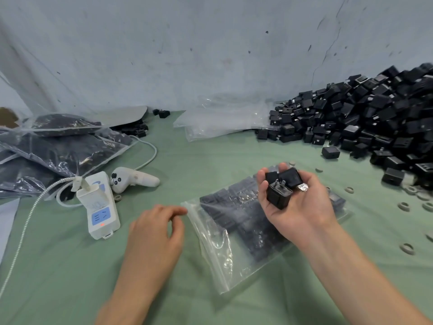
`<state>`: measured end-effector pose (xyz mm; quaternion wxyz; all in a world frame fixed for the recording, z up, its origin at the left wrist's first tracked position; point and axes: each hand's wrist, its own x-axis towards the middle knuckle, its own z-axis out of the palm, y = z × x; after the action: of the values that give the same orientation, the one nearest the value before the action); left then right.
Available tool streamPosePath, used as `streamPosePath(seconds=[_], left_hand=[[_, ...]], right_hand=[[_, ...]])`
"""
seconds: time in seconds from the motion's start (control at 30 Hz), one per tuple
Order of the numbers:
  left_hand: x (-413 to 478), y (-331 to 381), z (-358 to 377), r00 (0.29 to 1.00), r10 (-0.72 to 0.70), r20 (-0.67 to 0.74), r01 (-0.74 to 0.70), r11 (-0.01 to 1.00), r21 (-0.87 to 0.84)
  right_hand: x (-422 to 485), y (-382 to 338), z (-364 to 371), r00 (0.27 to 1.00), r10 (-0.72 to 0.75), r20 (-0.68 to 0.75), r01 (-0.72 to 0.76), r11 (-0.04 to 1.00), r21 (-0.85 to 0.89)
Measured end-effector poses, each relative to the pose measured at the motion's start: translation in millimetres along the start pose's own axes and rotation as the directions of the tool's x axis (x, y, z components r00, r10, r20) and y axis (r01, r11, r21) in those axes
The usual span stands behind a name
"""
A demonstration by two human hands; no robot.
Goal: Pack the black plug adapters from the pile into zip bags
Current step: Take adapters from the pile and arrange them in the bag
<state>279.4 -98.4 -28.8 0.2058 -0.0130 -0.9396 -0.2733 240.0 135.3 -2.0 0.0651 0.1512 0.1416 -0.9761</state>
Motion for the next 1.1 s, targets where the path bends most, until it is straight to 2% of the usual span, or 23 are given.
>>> streamPosePath(seconds=[0.07, 0.13, 0.23, 0.37, 0.47, 0.57, 0.67, 0.77, 0.93, 1.03, 1.1], left_hand=[[3, 11, -2, 0.991, -0.009, -0.135, -0.013, 0.987, -0.16], [2, 30, 2, 0.985, 0.03, -0.17, -0.077, 0.958, -0.277], [4, 56, 14, 0.989, 0.121, -0.088, -0.145, 0.923, -0.357], [6, 72, 27, 0.944, 0.302, 0.129, -0.246, 0.911, -0.33], [8, 70, 30, 0.943, 0.302, 0.141, -0.24, 0.908, -0.343], [7, 67, 27, 0.976, 0.189, 0.108, -0.123, 0.888, -0.443], [10, 62, 18, 0.999, 0.014, 0.031, 0.007, 0.813, -0.582], [17, 43, 4, 0.981, -0.193, 0.006, 0.151, 0.749, -0.645], [13, 2, -9, 0.891, -0.45, 0.059, 0.407, 0.734, -0.544], [5, -15, -6, 0.877, -0.471, 0.095, 0.458, 0.76, -0.461], [-3, -20, -4, 0.896, -0.432, 0.105, 0.44, 0.825, -0.354]], right_hand=[[1, 1, 0, 1.0, -0.003, 0.01, 0.003, 1.0, -0.004], [3, 5, 1, 1.0, -0.008, 0.013, 0.008, 1.0, -0.018], [5, 16, 1, 0.999, 0.013, 0.032, -0.011, 0.998, -0.058], [6, 28, 1, 0.994, 0.076, 0.084, -0.065, 0.99, -0.127], [8, 31, 1, 0.99, 0.1, 0.099, -0.086, 0.987, -0.135], [10, 27, 0, 0.987, 0.096, 0.132, -0.084, 0.992, -0.093], [12, 20, -1, 0.988, 0.061, 0.141, -0.052, 0.996, -0.066], [15, 7, -2, 0.991, 0.006, 0.132, 0.001, 0.999, -0.054], [11, -13, -12, 0.987, -0.091, 0.13, 0.099, 0.994, -0.054], [-2, -14, -25, 0.982, -0.116, 0.151, 0.13, 0.988, -0.086], [-12, -13, -35, 0.974, -0.144, 0.175, 0.157, 0.986, -0.06]])
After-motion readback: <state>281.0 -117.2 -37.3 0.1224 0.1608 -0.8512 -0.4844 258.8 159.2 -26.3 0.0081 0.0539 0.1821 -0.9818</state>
